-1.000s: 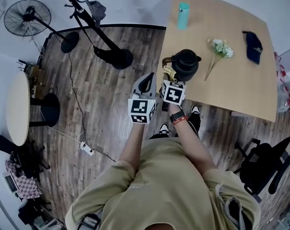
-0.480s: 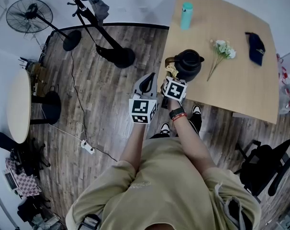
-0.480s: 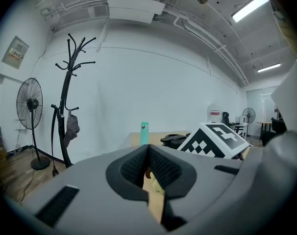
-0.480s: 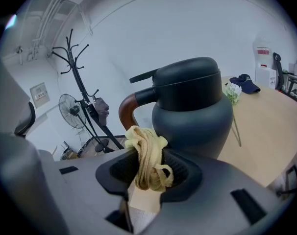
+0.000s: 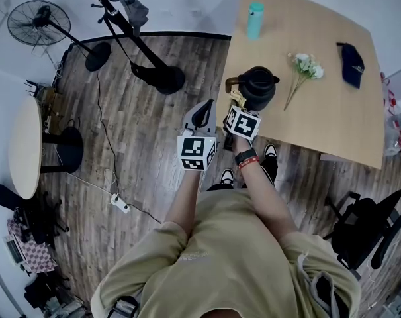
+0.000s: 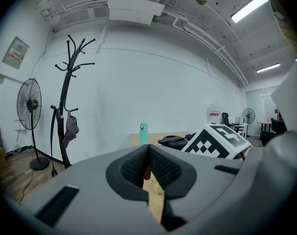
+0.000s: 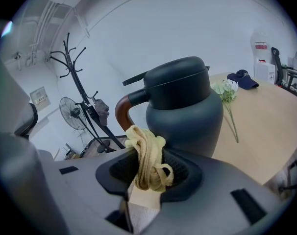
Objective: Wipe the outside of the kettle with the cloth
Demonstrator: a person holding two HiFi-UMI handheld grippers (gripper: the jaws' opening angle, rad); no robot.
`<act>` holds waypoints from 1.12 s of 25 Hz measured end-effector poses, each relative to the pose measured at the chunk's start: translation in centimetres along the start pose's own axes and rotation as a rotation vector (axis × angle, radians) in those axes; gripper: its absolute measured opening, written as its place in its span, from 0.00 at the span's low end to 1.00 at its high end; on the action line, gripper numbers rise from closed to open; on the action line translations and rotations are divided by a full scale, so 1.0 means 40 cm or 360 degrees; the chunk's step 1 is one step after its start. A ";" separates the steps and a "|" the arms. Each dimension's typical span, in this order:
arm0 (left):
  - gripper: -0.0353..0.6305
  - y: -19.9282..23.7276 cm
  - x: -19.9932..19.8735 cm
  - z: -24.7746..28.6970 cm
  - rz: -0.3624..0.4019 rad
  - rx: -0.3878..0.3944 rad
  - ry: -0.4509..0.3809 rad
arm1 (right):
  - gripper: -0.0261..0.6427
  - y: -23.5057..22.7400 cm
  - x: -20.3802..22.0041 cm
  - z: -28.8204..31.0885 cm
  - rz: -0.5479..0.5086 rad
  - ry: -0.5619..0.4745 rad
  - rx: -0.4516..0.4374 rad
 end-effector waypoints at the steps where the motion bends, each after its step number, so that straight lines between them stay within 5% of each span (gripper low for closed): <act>1: 0.09 -0.003 -0.001 0.001 -0.0001 0.0001 -0.0001 | 0.25 -0.002 0.000 -0.003 -0.0001 0.0002 -0.0001; 28: 0.09 -0.077 0.004 0.026 -0.0002 0.0045 0.0004 | 0.26 -0.099 0.030 -0.074 -0.0104 0.0029 -0.0022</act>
Point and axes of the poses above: the fingertips, and each gripper's own axes: z forward along the fingers, y to its left, x out of its underside, the point moved 1 cm from there along -z, backward along the fingers
